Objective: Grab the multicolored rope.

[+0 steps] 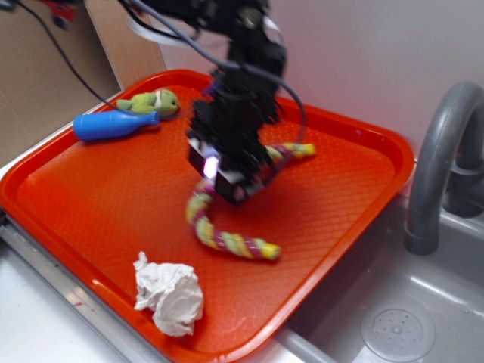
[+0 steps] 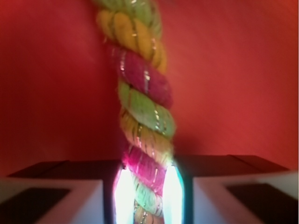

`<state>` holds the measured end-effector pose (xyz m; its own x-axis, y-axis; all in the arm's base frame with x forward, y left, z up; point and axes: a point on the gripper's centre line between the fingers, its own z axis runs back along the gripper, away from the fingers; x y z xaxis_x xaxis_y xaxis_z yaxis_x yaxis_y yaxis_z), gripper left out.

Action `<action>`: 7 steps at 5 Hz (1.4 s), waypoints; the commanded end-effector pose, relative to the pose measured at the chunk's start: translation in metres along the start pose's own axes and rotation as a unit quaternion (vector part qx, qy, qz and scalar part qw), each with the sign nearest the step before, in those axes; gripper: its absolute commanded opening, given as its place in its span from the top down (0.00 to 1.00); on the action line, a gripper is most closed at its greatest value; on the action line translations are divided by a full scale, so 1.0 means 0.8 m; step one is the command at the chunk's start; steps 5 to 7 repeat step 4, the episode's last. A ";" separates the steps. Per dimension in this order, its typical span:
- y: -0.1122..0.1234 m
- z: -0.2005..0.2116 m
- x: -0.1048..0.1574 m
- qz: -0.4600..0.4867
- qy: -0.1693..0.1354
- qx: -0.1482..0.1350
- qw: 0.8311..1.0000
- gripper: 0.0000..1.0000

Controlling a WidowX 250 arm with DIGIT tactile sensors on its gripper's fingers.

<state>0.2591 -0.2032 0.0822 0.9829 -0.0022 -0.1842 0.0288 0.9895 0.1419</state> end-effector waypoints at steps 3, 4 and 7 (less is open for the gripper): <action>0.148 0.206 -0.051 0.096 -0.151 -0.075 0.981 1.00; 0.140 0.194 -0.056 0.102 -0.145 -0.089 0.980 1.00; 0.140 0.194 -0.056 0.102 -0.145 -0.089 0.980 1.00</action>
